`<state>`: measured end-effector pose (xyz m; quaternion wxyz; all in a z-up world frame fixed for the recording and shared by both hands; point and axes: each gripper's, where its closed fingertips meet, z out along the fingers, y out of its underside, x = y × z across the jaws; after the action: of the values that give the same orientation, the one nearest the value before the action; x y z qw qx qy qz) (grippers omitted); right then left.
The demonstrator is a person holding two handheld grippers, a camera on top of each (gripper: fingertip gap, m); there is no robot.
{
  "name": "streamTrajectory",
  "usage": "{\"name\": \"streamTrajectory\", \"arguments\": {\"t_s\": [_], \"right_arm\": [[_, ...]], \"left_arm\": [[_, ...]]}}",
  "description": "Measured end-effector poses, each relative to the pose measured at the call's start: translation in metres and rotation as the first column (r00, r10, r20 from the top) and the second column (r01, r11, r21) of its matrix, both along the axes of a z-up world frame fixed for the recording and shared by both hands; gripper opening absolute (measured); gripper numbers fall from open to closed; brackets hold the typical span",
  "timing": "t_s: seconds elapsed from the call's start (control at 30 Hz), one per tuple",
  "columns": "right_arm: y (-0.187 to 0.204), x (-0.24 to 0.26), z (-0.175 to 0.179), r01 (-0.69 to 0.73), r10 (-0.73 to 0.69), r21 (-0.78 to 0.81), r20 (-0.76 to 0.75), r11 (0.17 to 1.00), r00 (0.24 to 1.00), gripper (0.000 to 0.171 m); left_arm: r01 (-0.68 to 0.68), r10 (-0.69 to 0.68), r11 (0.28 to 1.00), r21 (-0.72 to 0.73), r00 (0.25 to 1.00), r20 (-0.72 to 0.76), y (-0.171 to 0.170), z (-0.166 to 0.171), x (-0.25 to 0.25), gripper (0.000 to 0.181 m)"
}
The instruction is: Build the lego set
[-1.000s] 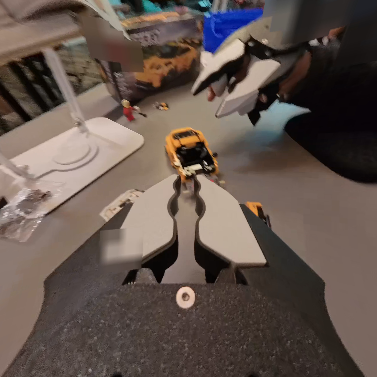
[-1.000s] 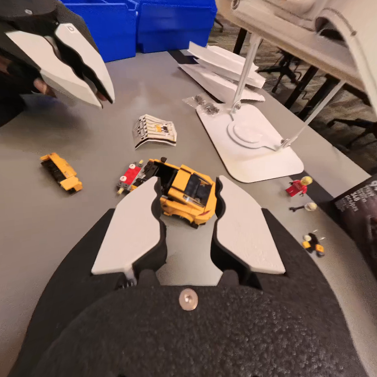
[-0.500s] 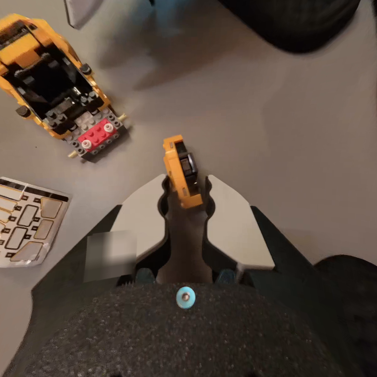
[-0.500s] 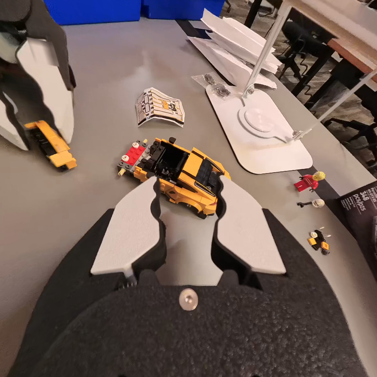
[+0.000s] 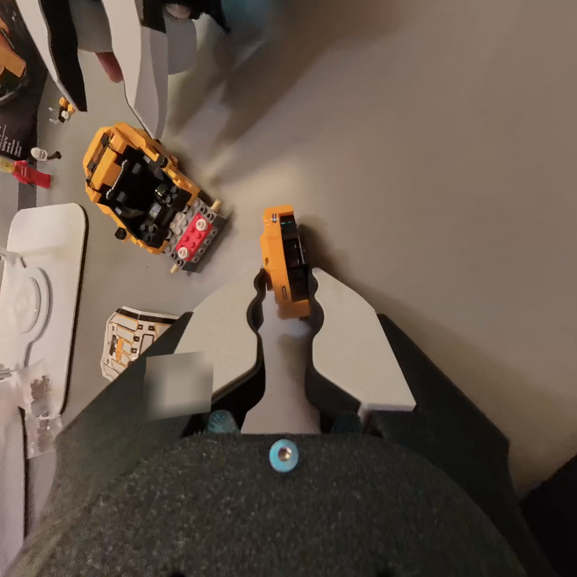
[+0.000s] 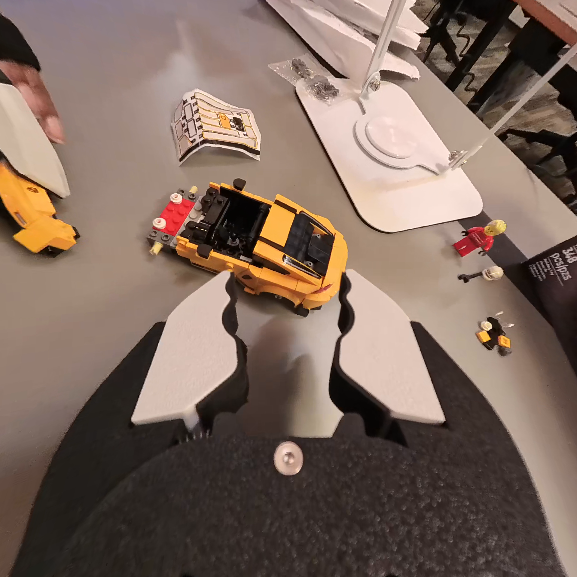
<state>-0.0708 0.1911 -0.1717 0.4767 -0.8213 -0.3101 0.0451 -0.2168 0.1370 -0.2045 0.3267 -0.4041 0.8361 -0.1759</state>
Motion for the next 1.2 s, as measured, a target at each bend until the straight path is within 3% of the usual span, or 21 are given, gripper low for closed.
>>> {"name": "streamTrajectory", "arguments": {"t_s": [0.3,0.43,0.53,0.67,0.83,0.93,1.2], "right_arm": [[0.001,0.003,-0.004,0.009,-0.009,0.003,0.016,1.000,1.000,0.062],[0.002,0.003,-0.001,0.014,-0.014,0.009,-0.003,1.000,1.000,0.061],[0.002,0.003,0.000,0.012,-0.012,0.008,-0.023,1.000,1.000,0.061],[0.002,0.003,0.005,0.015,-0.015,0.010,-0.071,1.000,0.997,0.060],[0.003,0.004,0.007,0.020,-0.019,0.006,-0.109,1.000,0.994,0.059],[0.003,0.005,0.003,0.020,-0.020,-0.005,-0.100,1.000,0.995,0.059],[0.000,0.002,-0.008,0.016,-0.026,-0.094,-0.110,0.995,0.994,0.066]], "left_arm": [[0.085,-0.087,0.989,0.121,0.996,0.012,-0.014,0.003,-0.003,0.028],[0.100,-0.096,0.993,-0.066,0.993,0.065,-0.030,0.012,-0.003,0.042],[0.094,-0.063,0.918,-0.386,0.994,0.092,-0.044,0.028,-0.004,0.049],[-0.010,0.038,0.851,-0.525,0.998,0.042,-0.027,0.025,-0.006,0.047],[-0.051,0.015,0.859,-0.510,0.997,-0.074,-0.033,0.006,-0.012,0.048],[-0.060,0.007,0.889,-0.454,0.993,-0.117,-0.032,-0.004,-0.015,0.040],[-0.055,0.020,0.910,-0.411,0.996,-0.089,-0.022,-0.003,-0.018,0.040]]}}
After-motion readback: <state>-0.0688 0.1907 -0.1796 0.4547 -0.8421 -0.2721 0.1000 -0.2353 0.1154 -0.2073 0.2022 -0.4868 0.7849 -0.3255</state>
